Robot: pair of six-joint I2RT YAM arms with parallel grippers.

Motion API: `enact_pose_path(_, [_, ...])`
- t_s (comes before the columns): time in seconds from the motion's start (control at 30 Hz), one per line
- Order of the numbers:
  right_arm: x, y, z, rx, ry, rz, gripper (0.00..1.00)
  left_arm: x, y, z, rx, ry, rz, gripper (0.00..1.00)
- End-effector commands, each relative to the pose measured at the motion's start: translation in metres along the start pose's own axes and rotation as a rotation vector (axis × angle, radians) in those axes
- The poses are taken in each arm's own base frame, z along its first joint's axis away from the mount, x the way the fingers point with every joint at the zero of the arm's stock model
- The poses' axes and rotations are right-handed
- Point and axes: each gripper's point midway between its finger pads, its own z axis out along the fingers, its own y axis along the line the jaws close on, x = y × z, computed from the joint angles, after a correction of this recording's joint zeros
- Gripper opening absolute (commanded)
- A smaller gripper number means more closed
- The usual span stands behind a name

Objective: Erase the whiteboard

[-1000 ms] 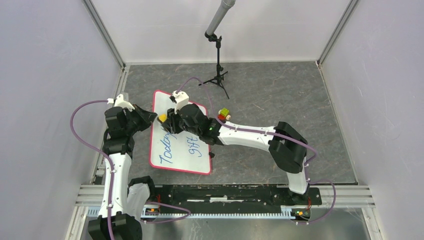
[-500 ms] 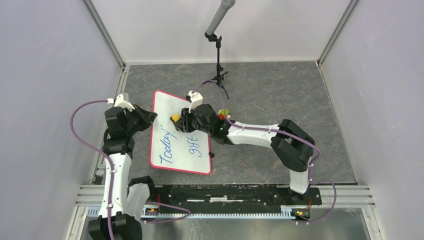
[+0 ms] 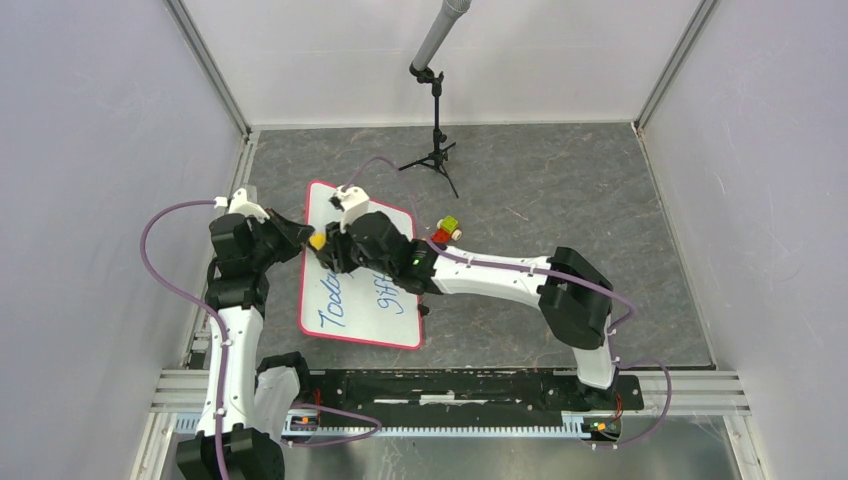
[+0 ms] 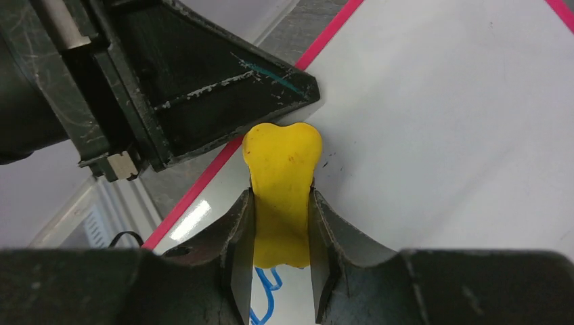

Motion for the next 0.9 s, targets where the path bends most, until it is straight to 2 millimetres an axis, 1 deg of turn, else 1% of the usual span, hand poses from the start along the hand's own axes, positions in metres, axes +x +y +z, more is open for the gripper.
enact_pose_path(0.0, [0.045,0.047,0.005,-0.1,0.13,-0.078,0.27,-0.002,-0.016,-0.002,0.074,-0.004,0.003,0.02])
enact_pose_path(0.07, [0.052,0.045,0.004,-0.101,0.138,-0.086,0.27,-0.001,-0.017,-0.002,0.075,-0.004,0.005,0.02])
enact_pose_path(0.13, [0.056,0.032,0.002,-0.067,0.142,-0.107,0.27,-0.002,-0.017,-0.003,0.075,-0.005,0.006,0.02])
enact_pose_path(0.2, [0.059,0.014,-0.001,-0.033,0.147,-0.101,0.27,-0.002,-0.017,-0.003,0.075,-0.006,0.006,0.02])
enact_pose_path(0.3, [0.062,-0.02,-0.008,0.002,0.145,-0.043,0.27,-0.002,-0.017,-0.003,0.076,-0.009,0.007,0.02])
enact_pose_path(0.4, [0.072,-0.053,-0.016,0.055,0.158,-0.008,0.27,-0.002,-0.017,-0.003,0.075,-0.008,0.007,0.02])
enact_pose_path(0.47, [0.08,-0.069,-0.019,0.085,0.177,0.005,0.27,-0.002,-0.017,-0.003,0.076,-0.006,0.007,0.02])
enact_pose_path(0.57, [0.09,-0.088,-0.024,0.123,0.199,0.022,0.27,-0.002,-0.017,-0.003,0.076,-0.008,0.007,0.02])
enact_pose_path(0.63, [0.092,-0.094,-0.026,0.146,0.205,0.02,0.27,-0.002,-0.017,-0.003,0.075,-0.007,0.008,0.02])
enact_pose_path(0.7, [0.091,-0.093,-0.027,0.151,0.204,0.016,0.27,-0.002,-0.017,-0.003,0.074,-0.006,0.006,0.02])
enact_pose_path(0.77, [0.087,-0.084,-0.026,0.138,0.195,0.009,0.27,-0.002,-0.017,-0.003,0.075,-0.005,0.006,0.02])
enact_pose_path(0.87, [0.081,-0.056,-0.024,0.091,0.184,-0.016,0.27,-0.002,-0.016,-0.002,0.073,-0.004,0.004,0.02])
